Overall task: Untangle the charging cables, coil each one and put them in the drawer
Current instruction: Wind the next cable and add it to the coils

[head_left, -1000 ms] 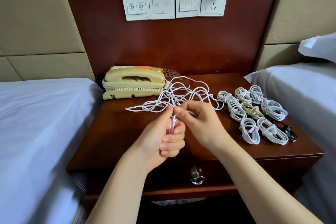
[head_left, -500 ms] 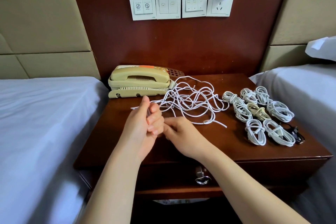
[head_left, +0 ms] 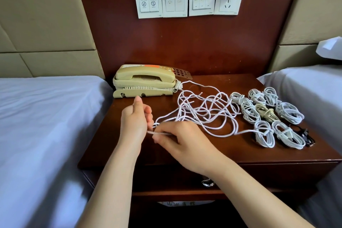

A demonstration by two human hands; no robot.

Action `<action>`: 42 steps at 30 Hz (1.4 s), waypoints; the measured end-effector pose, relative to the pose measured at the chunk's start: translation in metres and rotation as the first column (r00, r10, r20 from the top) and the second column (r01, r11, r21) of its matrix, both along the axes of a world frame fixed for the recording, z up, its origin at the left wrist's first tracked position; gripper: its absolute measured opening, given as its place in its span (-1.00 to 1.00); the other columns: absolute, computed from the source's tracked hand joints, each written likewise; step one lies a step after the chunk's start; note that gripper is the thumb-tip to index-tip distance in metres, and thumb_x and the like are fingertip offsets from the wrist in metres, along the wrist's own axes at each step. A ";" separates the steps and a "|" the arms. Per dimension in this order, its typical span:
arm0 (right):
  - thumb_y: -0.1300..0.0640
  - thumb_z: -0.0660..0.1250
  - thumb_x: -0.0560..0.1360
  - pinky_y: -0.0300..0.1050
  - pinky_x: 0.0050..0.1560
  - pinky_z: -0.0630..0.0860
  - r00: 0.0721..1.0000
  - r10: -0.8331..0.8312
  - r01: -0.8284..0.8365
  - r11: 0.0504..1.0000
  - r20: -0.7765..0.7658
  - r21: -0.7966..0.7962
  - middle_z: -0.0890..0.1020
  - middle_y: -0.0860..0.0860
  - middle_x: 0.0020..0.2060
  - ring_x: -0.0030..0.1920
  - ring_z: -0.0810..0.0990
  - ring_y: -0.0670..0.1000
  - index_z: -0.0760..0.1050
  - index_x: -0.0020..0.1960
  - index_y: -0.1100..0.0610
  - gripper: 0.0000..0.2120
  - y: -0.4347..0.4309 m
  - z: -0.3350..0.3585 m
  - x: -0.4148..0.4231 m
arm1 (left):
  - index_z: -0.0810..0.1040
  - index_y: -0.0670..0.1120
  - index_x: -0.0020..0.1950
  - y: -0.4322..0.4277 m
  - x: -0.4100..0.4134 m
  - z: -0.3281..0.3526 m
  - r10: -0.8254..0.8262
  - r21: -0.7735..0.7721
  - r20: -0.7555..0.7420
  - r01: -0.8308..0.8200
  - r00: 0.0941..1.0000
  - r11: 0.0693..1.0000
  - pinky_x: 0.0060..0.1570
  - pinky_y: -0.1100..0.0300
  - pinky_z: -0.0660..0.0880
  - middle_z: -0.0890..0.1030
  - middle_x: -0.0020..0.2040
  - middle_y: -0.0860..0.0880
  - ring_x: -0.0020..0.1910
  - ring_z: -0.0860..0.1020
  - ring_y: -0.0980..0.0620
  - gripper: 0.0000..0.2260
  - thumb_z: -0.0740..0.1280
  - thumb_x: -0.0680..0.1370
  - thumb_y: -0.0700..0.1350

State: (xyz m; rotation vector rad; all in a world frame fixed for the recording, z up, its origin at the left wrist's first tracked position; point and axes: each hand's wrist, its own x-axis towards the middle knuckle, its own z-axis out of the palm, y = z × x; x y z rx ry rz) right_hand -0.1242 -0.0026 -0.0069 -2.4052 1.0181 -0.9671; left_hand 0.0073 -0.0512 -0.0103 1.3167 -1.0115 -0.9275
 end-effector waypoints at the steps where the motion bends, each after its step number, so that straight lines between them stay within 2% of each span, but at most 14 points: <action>1: 0.13 0.27 0.56 -0.23 -0.29 0.35 0.998 -0.017 0.018 1.000 0.065 -0.015 0.53 -0.10 -0.36 -0.32 0.47 -0.08 0.55 -0.15 0.11 -0.85 -0.001 0.002 -0.003 | 0.42 -0.14 -0.34 0.000 -0.001 -0.001 -0.008 0.015 0.038 0.008 0.999 1.000 -0.59 0.31 0.28 0.40 -0.59 0.03 -0.65 0.34 0.12 -0.55 0.02 0.66 0.03; 5: 0.19 0.26 0.56 -0.34 -0.29 0.34 0.959 -0.085 0.080 0.996 0.270 0.029 0.58 -0.16 -0.39 -0.38 0.50 -0.16 0.56 -0.18 0.13 -0.83 -0.013 0.003 -0.011 | 0.44 -0.17 -0.37 0.005 -0.011 -0.002 -0.182 0.066 0.161 0.173 0.970 0.983 -0.62 0.34 0.24 0.41 -0.65 -0.01 -0.67 0.35 0.06 -0.50 0.00 0.67 0.01; 9: 0.15 0.24 0.57 0.04 -0.22 0.55 0.891 -0.106 0.042 0.987 0.441 0.153 0.60 0.04 -0.45 -0.39 0.61 -0.01 0.50 -0.21 0.16 -0.80 -0.025 -0.003 -0.012 | 0.35 -0.20 -0.41 0.016 -0.025 0.003 -0.427 0.117 -0.070 0.432 0.902 0.894 -0.61 0.33 0.17 0.30 -0.63 -0.05 -0.69 0.25 0.04 -0.46 -0.03 0.66 0.08; 13: 0.20 0.27 0.56 -0.19 -0.30 0.43 0.845 -0.166 0.088 0.981 0.509 0.173 0.52 -0.04 -0.50 -0.43 0.48 -0.11 0.49 -0.27 0.19 -0.77 -0.035 -0.005 -0.016 | 0.31 -0.14 -0.44 0.025 -0.032 0.010 -0.549 0.138 -0.287 0.601 0.785 0.787 -0.64 0.36 0.06 0.17 -0.61 0.02 -0.68 0.13 0.14 -0.43 -0.06 0.62 0.19; 17: 0.19 0.28 0.56 -0.34 -0.32 0.32 0.835 -0.220 0.136 0.971 0.504 0.197 0.45 -0.15 -0.51 -0.42 0.40 -0.19 0.46 -0.32 0.08 -0.73 -0.042 -0.006 -0.019 | 0.29 -0.09 -0.42 0.030 -0.030 0.013 -0.618 0.111 -0.311 0.673 0.722 0.731 -0.63 0.34 0.05 0.13 -0.52 0.06 -0.61 0.09 0.18 -0.51 -0.01 0.63 0.12; 20: 0.12 0.28 0.56 -0.31 -0.32 0.29 0.898 -0.279 0.250 0.960 0.341 0.126 0.42 -0.14 -0.46 -0.39 0.37 -0.16 0.45 -0.28 0.06 -0.77 -0.040 -0.008 -0.027 | 0.25 -0.07 -0.42 0.033 -0.034 0.010 -0.617 0.141 -0.243 0.657 0.748 0.741 -0.61 0.34 0.02 0.13 -0.53 0.08 -0.60 0.08 0.18 -0.55 0.01 0.65 0.05; 22: 0.14 0.30 0.54 -0.35 -0.24 0.31 0.917 -0.350 0.357 0.934 0.193 -0.001 0.46 -0.15 -0.34 -0.26 0.41 -0.17 0.52 -0.16 0.08 -0.90 -0.033 -0.009 -0.037 | 0.23 -0.08 -0.41 0.032 -0.038 0.006 -0.604 0.187 -0.163 0.625 0.780 0.758 -0.62 0.36 0.02 0.14 -0.55 0.08 -0.62 0.08 0.17 -0.55 -0.01 0.66 0.03; 23: 0.15 0.32 0.53 -0.35 -0.17 0.32 0.909 -0.399 0.410 0.909 0.124 -0.081 0.48 -0.12 -0.26 -0.18 0.41 -0.16 0.54 -0.08 0.10 -0.96 -0.030 -0.009 -0.042 | 0.23 -0.08 -0.40 0.031 -0.039 0.004 -0.591 0.216 -0.116 0.601 0.798 0.769 -0.63 0.37 0.03 0.14 -0.56 0.09 -0.62 0.08 0.17 -0.56 -0.01 0.66 0.02; 26: 0.13 0.35 0.50 -0.11 -0.15 0.44 0.821 -0.569 0.545 0.804 -0.042 -0.237 0.52 -0.03 -0.11 -0.07 0.48 0.04 0.54 0.07 0.10 -0.84 -0.021 -0.005 -0.055 | 0.25 -0.11 -0.39 0.024 -0.040 -0.001 -0.501 0.301 0.029 0.470 0.865 0.830 -0.60 0.40 0.05 0.17 -0.59 0.08 -0.66 0.11 0.15 -0.56 -0.01 0.66 0.01; 29: 0.00 0.25 0.55 -0.06 -0.13 0.50 0.722 -0.654 0.645 0.754 -0.226 -0.120 0.56 -0.02 -0.01 -0.05 0.57 0.09 0.44 0.25 0.01 -0.72 -0.017 -0.003 -0.066 | 0.28 -0.12 -0.39 0.017 -0.037 -0.003 -0.378 0.303 0.092 0.336 0.921 0.892 -0.60 0.39 0.06 0.20 -0.60 0.07 -0.67 0.13 0.14 -0.56 0.01 0.66 0.00; 31: -0.04 0.24 0.56 -0.08 -0.11 0.48 0.745 -0.591 0.614 0.789 -0.308 -0.028 0.58 0.00 -0.04 -0.04 0.57 0.07 0.39 0.32 0.03 -0.64 -0.020 -0.009 -0.069 | 0.28 -0.12 -0.39 0.014 -0.033 -0.002 -0.304 0.273 0.093 0.270 0.948 0.924 -0.60 0.37 0.07 0.20 -0.59 0.07 -0.65 0.14 0.14 -0.56 0.01 0.66 0.01; 35: 0.01 0.27 0.56 -0.08 -0.08 0.45 0.848 -0.484 0.509 0.857 -0.215 0.078 0.57 0.04 -0.10 -0.11 0.53 0.04 0.44 0.30 0.16 -0.63 -0.030 -0.017 -0.063 | 0.28 -0.12 -0.37 0.010 -0.024 0.002 -0.202 0.196 0.030 0.192 0.979 0.962 -0.63 0.34 0.06 0.20 -0.61 0.10 -0.65 0.14 0.15 -0.58 0.01 0.66 0.00; 39: 0.05 0.28 0.56 -0.02 -0.10 0.46 0.894 -0.420 0.436 0.895 -0.154 0.094 0.56 0.10 -0.16 -0.15 0.53 0.10 0.51 -0.01 0.22 -0.78 -0.040 -0.023 -0.049 | 0.26 -0.12 -0.37 0.009 -0.018 0.006 -0.146 0.137 -0.011 0.146 0.989 0.980 -0.65 0.35 0.07 0.19 -0.64 0.12 -0.67 0.14 0.17 -0.58 0.00 0.66 0.00; 42: 0.07 0.26 0.57 -0.09 -0.06 0.46 0.919 -0.388 0.395 0.909 -0.071 0.137 0.57 0.09 -0.10 -0.10 0.54 0.07 0.51 0.14 0.24 -0.74 -0.051 -0.029 -0.040 | 0.24 -0.12 -0.37 0.012 -0.014 0.012 -0.135 0.081 -0.046 0.139 0.990 0.987 -0.64 0.37 0.07 0.18 -0.64 0.11 -0.67 0.13 0.17 -0.58 -0.01 0.66 -0.01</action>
